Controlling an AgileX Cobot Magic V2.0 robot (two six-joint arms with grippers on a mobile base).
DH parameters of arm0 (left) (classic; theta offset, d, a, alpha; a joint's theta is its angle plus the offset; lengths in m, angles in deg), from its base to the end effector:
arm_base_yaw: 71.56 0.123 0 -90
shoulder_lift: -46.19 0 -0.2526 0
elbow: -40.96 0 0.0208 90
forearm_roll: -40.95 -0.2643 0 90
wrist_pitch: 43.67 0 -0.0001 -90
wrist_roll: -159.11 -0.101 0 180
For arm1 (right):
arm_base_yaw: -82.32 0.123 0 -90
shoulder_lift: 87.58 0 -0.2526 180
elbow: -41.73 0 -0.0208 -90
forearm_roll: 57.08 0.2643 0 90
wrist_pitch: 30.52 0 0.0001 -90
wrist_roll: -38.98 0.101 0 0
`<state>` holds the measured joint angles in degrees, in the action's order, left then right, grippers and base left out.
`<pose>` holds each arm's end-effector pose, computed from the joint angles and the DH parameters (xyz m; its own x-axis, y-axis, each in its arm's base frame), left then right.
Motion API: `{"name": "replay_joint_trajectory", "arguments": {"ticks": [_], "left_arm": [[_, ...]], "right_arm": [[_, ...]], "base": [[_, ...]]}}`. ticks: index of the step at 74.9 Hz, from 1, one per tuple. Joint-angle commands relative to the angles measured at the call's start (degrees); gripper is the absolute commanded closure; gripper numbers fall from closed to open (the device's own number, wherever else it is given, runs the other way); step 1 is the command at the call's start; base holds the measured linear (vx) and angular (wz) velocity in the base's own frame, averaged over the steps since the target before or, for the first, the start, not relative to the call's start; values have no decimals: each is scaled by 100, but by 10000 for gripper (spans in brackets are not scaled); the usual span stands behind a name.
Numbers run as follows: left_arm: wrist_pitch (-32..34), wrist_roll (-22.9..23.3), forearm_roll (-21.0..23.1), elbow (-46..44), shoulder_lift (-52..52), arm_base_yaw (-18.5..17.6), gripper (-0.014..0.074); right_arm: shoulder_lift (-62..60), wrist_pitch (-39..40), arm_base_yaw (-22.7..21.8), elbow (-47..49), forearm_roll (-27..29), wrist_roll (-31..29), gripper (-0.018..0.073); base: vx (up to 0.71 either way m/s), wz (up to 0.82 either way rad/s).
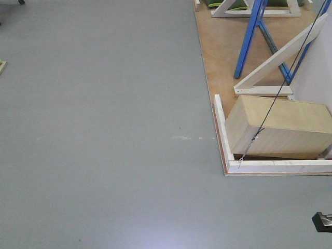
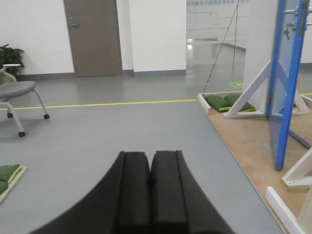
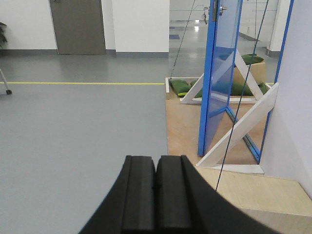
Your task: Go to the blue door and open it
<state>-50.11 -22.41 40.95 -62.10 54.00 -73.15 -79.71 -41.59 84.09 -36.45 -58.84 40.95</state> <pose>0.1120 -0.0031 0.2000 -0.0200 0.0271 -0.9994 0.0283 0.9992 0.0265 0.1122 0.0029 0.1839 -0.1239 0.0004 -0.9923 -0.0245 0.9997 0.0035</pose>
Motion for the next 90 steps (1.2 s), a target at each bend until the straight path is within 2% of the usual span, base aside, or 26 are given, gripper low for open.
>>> {"name": "replay_joint_trajectory", "arguments": {"ticks": [1,90], "left_arm": [[477,56,73,-195,-56,-26,527],[477,56,73,-195,-56,-26,527]], "right_arm": [[-19,477,-41,-3,-55,-18,561],[-19,477,-41,-3,-55,-18,561]], "base": [[0,0],[1,0]]}}
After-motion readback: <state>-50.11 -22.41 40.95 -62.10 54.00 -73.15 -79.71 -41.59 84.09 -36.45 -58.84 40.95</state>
